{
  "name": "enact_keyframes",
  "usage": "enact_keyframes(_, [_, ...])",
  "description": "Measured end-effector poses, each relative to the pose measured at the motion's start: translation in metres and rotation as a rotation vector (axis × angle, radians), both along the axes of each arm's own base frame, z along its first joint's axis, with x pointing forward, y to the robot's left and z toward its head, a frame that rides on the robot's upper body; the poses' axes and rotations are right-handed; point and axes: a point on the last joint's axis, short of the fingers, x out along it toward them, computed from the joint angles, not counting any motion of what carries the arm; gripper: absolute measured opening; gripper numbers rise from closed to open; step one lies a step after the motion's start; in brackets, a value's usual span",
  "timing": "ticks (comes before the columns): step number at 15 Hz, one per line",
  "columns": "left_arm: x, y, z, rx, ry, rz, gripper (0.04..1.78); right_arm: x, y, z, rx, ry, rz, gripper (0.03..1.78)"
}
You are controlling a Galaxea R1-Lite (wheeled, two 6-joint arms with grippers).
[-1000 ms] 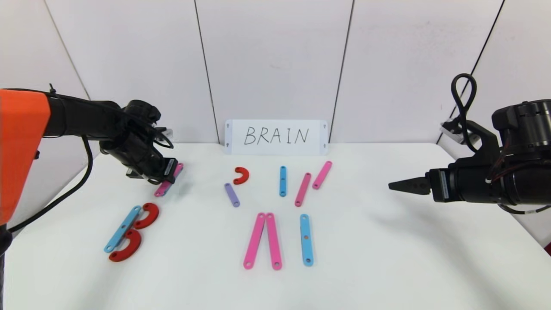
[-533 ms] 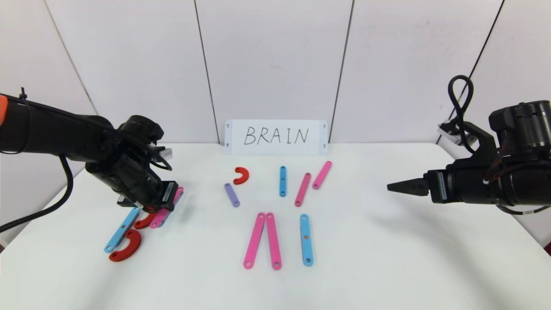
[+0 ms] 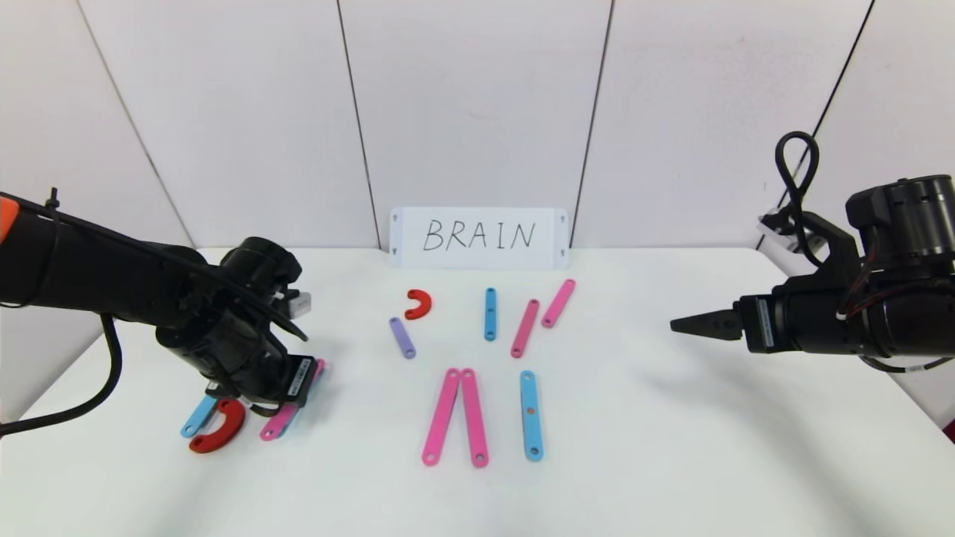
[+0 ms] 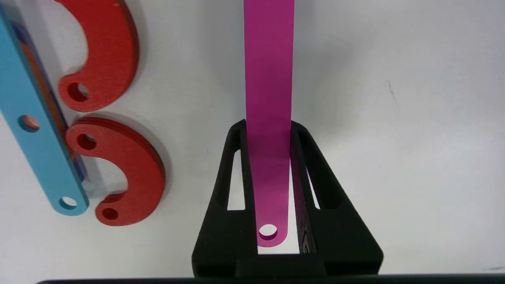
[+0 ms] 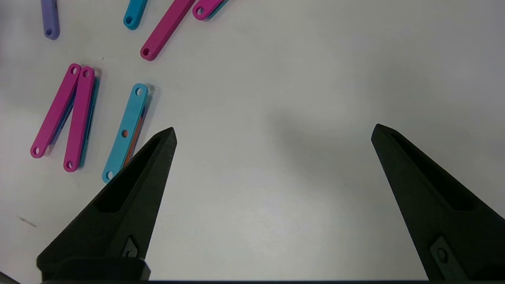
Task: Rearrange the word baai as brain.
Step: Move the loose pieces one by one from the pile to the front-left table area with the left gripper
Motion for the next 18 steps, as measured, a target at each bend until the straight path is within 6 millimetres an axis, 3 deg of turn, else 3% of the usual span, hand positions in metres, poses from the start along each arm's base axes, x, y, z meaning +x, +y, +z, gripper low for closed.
enact_keyframes(7, [0.0035, -0.0049, -0.0057, 0.006, -0.006, 0.03, 0.3, -0.0001, -0.0001, -0.0004, 0.0, 0.001, 0.0, 1.73])
enact_keyframes(10, [0.0056, -0.006, -0.0072, -0.005, -0.003, 0.057, 0.44, -0.0001, 0.0, -0.0004, 0.0, 0.002, 0.0, 1.73])
enact_keyframes(12, [0.0059, -0.0066, -0.0091, -0.005, 0.006, 0.059, 0.65, -0.0001, -0.0001, -0.0004, 0.0, 0.002, 0.0, 1.73])
enact_keyframes(16, [0.0054, -0.0083, -0.01, -0.005, 0.012, 0.058, 1.32, -0.0004, 0.0, -0.0011, 0.0, 0.004, 0.0, 1.73])
enact_keyframes(18, [0.0064, -0.0121, -0.0026, -0.016, -0.014, 0.053, 1.56, -0.0005, -0.0001, -0.0012, -0.001, 0.005, 0.0, 1.73])
